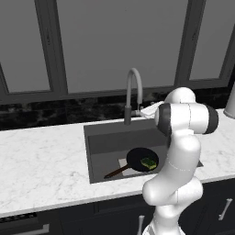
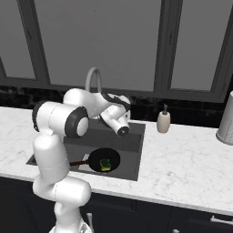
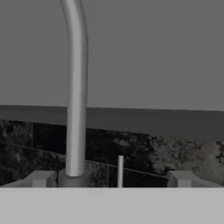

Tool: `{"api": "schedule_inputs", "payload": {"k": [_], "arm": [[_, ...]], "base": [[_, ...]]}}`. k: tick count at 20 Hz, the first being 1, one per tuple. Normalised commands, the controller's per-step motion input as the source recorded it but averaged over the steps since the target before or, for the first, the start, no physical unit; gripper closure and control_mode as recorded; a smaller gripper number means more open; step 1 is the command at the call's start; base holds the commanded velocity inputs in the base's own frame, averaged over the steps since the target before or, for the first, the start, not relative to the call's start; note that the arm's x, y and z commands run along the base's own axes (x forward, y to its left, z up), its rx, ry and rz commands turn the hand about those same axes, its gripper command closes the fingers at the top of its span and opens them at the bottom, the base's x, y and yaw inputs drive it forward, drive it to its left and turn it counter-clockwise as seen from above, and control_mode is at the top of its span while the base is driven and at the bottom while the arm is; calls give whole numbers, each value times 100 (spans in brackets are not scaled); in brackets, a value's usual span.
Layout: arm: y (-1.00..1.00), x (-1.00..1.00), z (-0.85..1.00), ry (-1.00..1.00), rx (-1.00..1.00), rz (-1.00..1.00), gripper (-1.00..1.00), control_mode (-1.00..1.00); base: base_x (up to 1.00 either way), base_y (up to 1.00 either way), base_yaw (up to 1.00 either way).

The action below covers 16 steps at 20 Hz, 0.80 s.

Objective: Pick the pan and sponge and place them into the sink. Then turn on the water.

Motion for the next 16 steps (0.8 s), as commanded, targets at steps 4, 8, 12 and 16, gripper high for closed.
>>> {"api": "schedule_inputs", "payload": {"k": [4,8,12,16], "arm": [[5,24,-17,0,0,0,-100,-100],[0,23,-22,0,0,0,-100,-100],[0,26,-16,0,0,0,-100,-100],[0,35,-5,0,0,0,-100,-100]], "base": [[0,0,0],[0,0,0],[0,0,0],[0,0,0]]}}
